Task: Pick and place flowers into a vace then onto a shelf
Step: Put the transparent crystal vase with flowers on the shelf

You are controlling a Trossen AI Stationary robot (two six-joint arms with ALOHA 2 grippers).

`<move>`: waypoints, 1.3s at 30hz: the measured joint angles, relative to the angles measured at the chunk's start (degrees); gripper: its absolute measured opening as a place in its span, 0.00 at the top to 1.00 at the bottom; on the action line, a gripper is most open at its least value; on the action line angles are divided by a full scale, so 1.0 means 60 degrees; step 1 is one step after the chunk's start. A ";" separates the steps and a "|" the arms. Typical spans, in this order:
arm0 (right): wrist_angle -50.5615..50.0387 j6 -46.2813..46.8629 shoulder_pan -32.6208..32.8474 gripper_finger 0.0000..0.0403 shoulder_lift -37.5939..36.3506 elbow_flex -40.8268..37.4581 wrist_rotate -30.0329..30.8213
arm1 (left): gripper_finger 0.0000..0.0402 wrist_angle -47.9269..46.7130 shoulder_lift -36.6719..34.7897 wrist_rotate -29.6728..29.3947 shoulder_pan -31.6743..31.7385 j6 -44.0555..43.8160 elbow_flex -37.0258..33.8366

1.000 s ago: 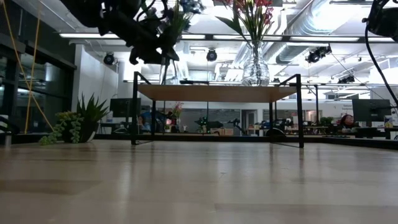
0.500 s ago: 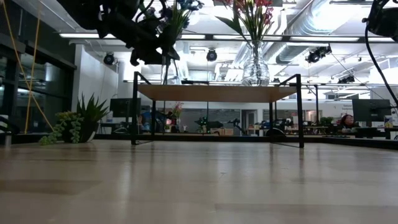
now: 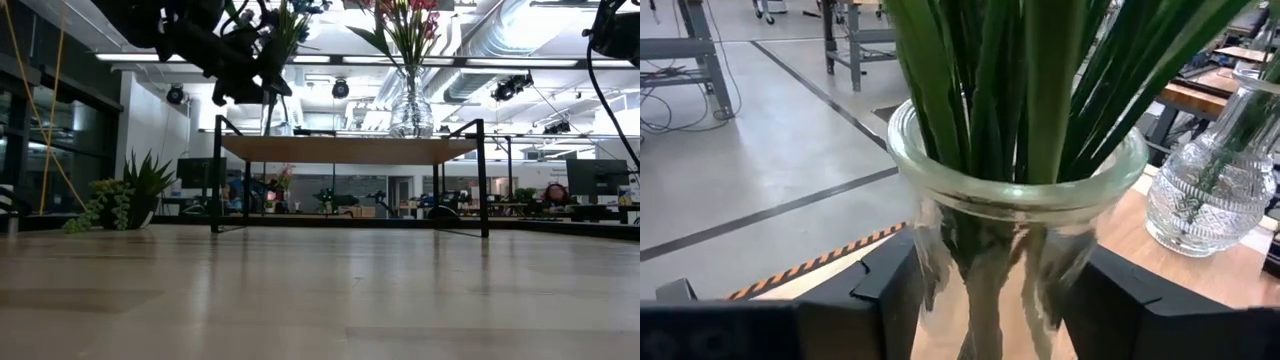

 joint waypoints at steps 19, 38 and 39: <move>0.0003 0.0000 -0.0003 0.13 -0.0007 0.0000 -0.0004 | 0.33 -0.0004 -0.0004 -0.0011 -0.0004 0.0036 -0.0015; 0.0004 0.0000 -0.0001 0.13 -0.0058 0.0000 0.0000 | 0.33 0.0000 -0.0018 0.0071 0.0015 0.0430 -0.0015; 0.0004 -0.0003 -0.0003 0.13 -0.0062 0.0000 0.0000 | 0.33 0.0000 -0.0018 0.0071 0.0015 0.0430 -0.0015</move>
